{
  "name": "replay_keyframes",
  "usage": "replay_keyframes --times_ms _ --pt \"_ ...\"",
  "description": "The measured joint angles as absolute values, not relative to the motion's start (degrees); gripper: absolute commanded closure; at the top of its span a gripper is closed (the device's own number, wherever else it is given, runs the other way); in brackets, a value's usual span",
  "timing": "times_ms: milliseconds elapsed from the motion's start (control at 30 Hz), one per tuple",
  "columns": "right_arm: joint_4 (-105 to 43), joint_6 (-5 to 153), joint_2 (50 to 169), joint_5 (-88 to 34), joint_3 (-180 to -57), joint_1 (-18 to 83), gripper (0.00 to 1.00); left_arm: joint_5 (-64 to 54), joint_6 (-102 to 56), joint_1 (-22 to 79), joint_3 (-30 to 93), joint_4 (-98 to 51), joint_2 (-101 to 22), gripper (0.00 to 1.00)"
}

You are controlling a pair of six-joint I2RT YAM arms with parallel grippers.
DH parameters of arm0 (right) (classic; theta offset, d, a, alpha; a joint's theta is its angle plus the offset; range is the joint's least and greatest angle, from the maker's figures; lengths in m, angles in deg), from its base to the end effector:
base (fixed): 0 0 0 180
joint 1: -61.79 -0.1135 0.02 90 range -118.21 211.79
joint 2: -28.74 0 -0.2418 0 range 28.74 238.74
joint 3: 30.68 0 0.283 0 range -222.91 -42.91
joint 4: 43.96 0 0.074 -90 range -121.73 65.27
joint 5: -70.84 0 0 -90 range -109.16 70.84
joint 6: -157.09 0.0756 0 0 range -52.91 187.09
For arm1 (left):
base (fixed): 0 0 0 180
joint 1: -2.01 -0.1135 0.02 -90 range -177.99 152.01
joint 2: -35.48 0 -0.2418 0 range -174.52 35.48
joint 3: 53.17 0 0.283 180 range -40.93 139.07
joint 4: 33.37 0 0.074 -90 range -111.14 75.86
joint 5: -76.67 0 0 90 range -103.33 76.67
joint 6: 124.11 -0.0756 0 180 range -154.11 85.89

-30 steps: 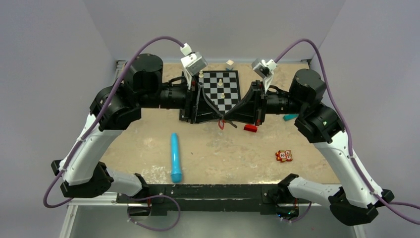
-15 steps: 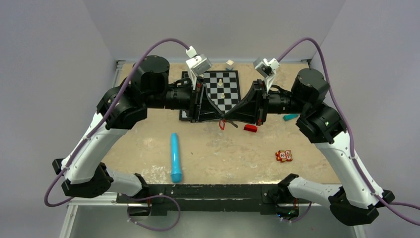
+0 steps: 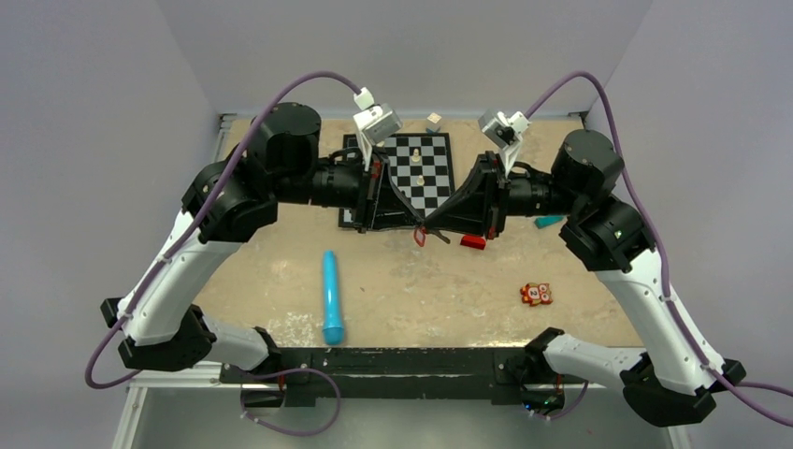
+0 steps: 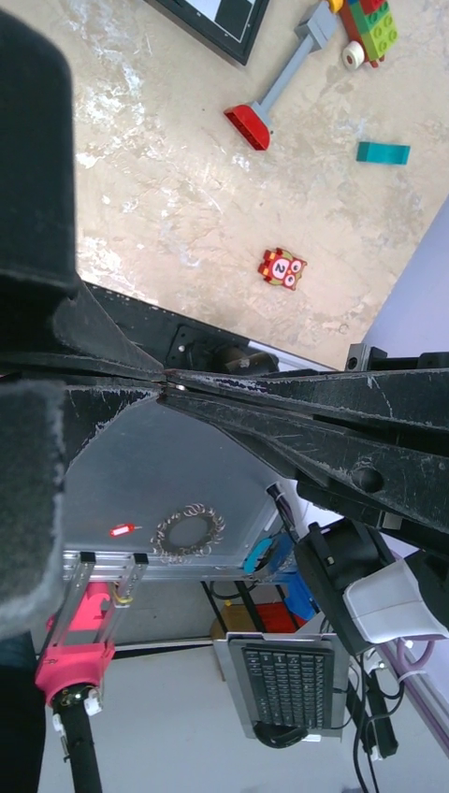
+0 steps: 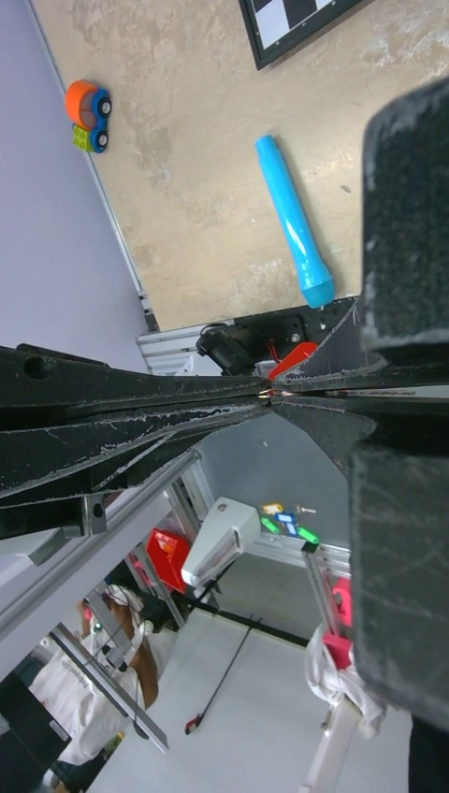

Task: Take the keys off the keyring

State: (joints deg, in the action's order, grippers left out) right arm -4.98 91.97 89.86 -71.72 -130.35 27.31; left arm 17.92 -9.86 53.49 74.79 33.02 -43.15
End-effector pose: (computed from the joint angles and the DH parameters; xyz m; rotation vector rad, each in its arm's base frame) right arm 0.1676 0.1879 0.5007 -0.9239 1.5432 1.4866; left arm 0.1495 -0.2508 0.5245 0.8886 1.8802 -1.3736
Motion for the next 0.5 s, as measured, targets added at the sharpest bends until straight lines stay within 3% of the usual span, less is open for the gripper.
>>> replay_keyframes --times_ms 500 --pt "-2.6 92.0 90.7 -76.9 -130.4 27.3 1.00 24.6 -14.2 53.5 80.1 41.1 -47.4 1.00"
